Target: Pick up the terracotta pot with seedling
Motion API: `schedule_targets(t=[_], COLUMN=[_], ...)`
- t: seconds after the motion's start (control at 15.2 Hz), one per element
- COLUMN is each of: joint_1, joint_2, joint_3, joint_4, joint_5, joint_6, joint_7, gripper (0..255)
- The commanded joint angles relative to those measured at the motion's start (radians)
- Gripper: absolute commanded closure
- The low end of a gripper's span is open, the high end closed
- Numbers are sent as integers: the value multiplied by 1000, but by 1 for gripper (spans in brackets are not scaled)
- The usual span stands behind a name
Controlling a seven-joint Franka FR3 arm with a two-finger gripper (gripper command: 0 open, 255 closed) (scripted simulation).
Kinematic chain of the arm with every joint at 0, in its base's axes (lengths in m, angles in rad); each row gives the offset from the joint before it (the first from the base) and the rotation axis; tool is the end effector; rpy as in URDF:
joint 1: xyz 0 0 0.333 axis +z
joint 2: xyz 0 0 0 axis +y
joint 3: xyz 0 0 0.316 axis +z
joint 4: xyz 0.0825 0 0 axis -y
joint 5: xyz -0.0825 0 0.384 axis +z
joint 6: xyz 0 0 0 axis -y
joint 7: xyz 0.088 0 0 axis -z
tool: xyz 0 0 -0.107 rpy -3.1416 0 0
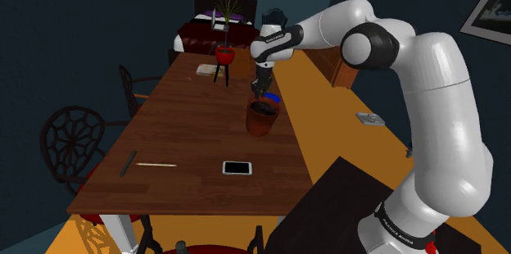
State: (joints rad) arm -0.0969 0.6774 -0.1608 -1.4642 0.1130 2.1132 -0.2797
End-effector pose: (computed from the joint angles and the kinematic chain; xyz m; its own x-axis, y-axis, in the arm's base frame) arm 0.6979 -0.1576 0.2845 0.9998 -0.0033 -0.0195 -0.0033 -1.0000 -0.0005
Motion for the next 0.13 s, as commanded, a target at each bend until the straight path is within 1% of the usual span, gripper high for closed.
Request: schedule_targets(t=[0.0,0.07], joint_1=[1,1], joint_2=[-14,-14], joint_3=[-2,-2], joint_4=[-2,-2], joint_5=[-2,-2], joint_6=[-7,-7], joint_7=[0,0], gripper=[255,255])
